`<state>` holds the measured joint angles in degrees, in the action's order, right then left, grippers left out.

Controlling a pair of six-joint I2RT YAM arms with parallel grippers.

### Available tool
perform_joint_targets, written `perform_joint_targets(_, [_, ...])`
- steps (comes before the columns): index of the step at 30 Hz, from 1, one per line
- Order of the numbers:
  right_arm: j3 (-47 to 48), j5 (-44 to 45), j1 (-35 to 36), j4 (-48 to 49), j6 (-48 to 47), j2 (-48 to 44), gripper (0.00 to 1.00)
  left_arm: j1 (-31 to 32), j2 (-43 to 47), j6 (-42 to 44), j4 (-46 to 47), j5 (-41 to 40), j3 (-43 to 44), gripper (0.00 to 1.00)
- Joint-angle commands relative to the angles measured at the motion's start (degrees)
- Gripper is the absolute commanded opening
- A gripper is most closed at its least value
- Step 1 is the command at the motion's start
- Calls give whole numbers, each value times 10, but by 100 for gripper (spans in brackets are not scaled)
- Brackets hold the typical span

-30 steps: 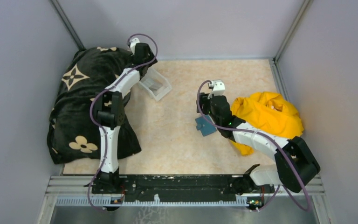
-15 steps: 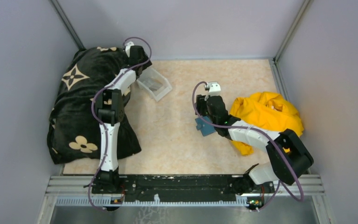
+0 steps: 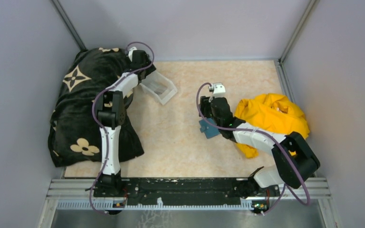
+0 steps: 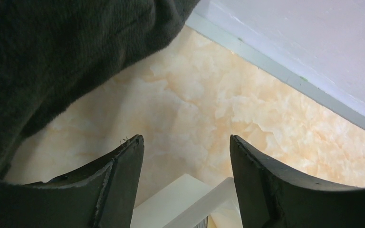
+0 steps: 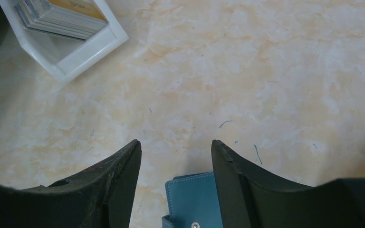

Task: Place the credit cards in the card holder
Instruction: Move the storage box to the center of the board.

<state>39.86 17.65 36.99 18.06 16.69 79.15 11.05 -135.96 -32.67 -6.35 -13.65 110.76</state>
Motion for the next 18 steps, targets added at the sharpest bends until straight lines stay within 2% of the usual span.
perform_joint_targets(1, [5,-4,5,32,9,-29,57,8,33,-8,-31,27,-57,73])
perform_joint_targets(11, [-17,-7,5,15,18,-64,57,39,107,-30,-22,26,-162,72])
perform_joint_targets(18, [-33,-20,15,-10,22,-87,57,67,166,-62,-24,-13,-256,73])
